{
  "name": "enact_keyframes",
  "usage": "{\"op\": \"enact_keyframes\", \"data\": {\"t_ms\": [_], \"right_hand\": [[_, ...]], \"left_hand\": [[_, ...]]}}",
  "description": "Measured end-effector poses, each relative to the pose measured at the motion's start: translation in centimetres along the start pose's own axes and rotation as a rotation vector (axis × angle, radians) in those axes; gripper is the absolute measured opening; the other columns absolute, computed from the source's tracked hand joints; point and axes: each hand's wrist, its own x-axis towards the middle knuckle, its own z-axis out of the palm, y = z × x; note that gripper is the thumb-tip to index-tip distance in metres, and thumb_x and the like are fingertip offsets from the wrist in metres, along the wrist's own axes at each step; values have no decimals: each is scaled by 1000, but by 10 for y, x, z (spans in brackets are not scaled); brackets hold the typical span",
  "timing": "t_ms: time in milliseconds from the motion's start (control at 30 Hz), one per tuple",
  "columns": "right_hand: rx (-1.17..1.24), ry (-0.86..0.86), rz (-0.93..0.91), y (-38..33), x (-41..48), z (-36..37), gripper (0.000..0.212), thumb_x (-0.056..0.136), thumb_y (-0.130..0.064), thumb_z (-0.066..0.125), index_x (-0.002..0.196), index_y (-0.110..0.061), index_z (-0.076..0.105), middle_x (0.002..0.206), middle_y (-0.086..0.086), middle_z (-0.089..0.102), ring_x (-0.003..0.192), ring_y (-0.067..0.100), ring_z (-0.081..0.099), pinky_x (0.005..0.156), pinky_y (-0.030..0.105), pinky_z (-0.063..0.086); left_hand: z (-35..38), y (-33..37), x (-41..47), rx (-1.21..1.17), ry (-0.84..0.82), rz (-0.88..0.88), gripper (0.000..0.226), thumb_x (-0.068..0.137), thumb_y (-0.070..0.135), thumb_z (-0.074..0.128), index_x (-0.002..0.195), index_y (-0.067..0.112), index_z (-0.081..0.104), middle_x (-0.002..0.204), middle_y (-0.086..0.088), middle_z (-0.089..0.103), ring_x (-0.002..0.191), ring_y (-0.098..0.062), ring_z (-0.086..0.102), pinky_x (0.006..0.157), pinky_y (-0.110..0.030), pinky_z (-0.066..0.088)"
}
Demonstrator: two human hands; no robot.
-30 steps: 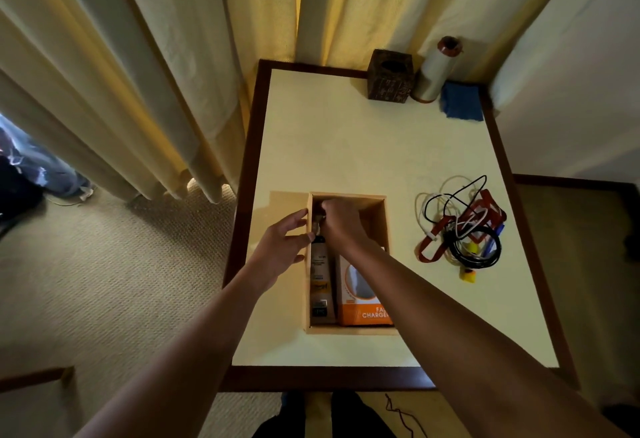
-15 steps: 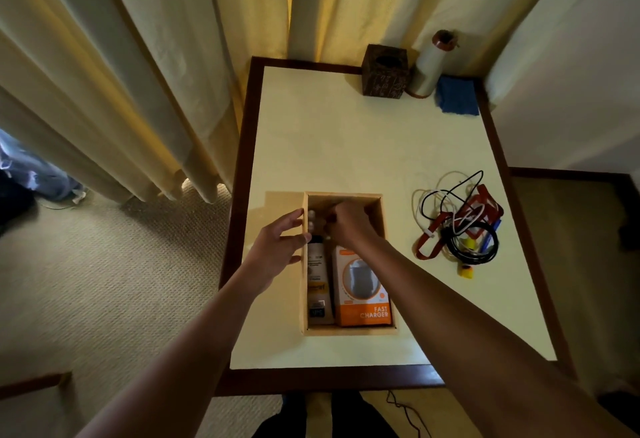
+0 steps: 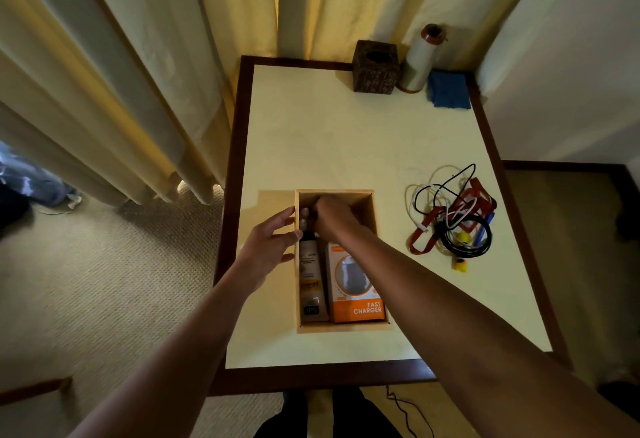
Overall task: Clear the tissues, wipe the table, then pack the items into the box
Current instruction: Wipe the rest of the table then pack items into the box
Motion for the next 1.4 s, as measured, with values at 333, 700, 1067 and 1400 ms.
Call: {"op": "enact_keyframes", "data": {"t_ms": [333, 700, 1067, 1400], "right_hand": [[239, 327, -74, 35, -56, -49, 23, 93, -16, 65, 112, -16, 78, 113, 0, 77, 107, 19, 71, 98, 34, 54], [373, 504, 492, 184, -146, -26, 25, 93, -10, 60, 116, -12, 71, 109, 13, 74, 108, 35, 67, 85, 35, 48], [673, 585, 777, 235, -136, 8, 51, 86, -23, 81, 123, -2, 53, 123, 22, 62, 113, 42, 61, 96, 48, 50], [714, 440, 820, 236, -158, 7, 37, 90, -25, 70, 116, -7, 50, 110, 20, 67, 108, 41, 61, 89, 42, 48]], "left_hand": [[5, 4, -5, 35, 33, 2, 53, 101, 13, 64, 149, 29, 51, 133, 9, 62, 121, -16, 60, 88, -45, 53], [17, 0, -15, 65, 70, 56, 46, 102, 14, 63, 144, 33, 57, 131, 9, 70, 116, -14, 68, 80, -35, 54], [34, 11, -26, 116, 115, 66, 41, 103, 4, 56, 110, 44, 61, 91, 27, 76, 81, 10, 70, 72, -31, 48], [31, 10, -21, 72, 154, 35, 44, 101, 9, 62, 138, 32, 60, 107, 19, 76, 109, -8, 68, 78, -38, 51]]}}
